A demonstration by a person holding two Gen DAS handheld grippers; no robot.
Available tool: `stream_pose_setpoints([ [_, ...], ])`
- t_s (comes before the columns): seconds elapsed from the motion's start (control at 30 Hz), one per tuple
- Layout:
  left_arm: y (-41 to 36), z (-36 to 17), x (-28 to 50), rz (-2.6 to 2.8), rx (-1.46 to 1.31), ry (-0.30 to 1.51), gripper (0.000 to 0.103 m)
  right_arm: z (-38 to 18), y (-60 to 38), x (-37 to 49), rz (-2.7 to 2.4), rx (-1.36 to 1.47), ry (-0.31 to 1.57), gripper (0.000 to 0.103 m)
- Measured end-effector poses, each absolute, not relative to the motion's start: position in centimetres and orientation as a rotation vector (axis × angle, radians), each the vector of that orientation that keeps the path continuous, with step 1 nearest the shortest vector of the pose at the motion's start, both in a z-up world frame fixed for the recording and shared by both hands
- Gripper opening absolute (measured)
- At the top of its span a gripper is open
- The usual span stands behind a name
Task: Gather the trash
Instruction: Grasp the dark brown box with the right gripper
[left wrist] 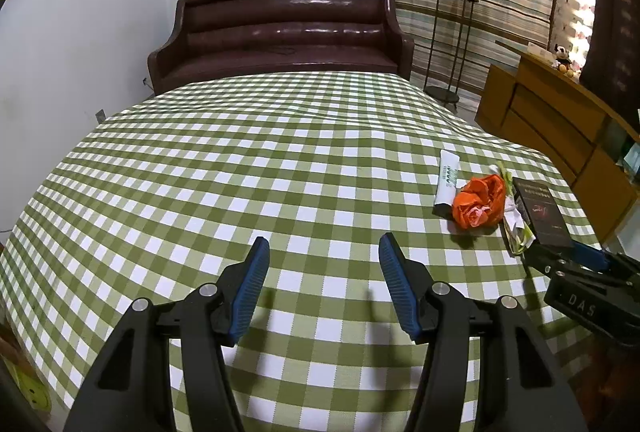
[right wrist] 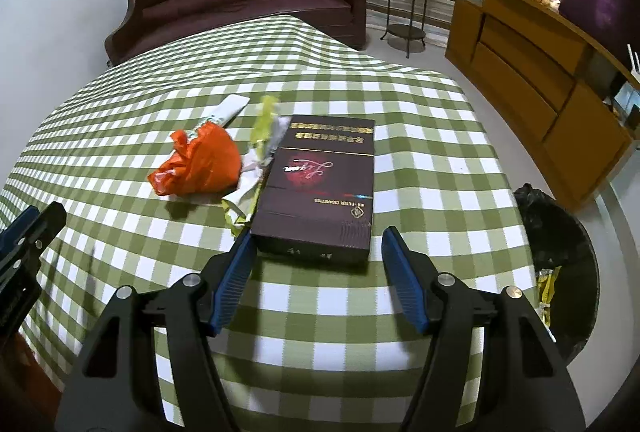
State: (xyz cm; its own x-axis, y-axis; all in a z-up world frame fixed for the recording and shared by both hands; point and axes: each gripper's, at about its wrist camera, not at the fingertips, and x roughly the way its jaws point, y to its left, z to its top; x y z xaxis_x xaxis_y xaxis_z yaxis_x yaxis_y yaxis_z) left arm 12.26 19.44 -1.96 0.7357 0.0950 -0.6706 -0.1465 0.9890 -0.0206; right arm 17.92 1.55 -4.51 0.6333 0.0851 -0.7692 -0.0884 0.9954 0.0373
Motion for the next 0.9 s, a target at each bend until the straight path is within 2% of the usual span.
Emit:
stream_pose_setpoints([
  [0.9, 18.6, -2.3, 13.2, 0.110, -0.077, 0.748, 0.056, -4.4, 1.3, 20.9, 0.083, -0.037, 0.886, 0.063],
])
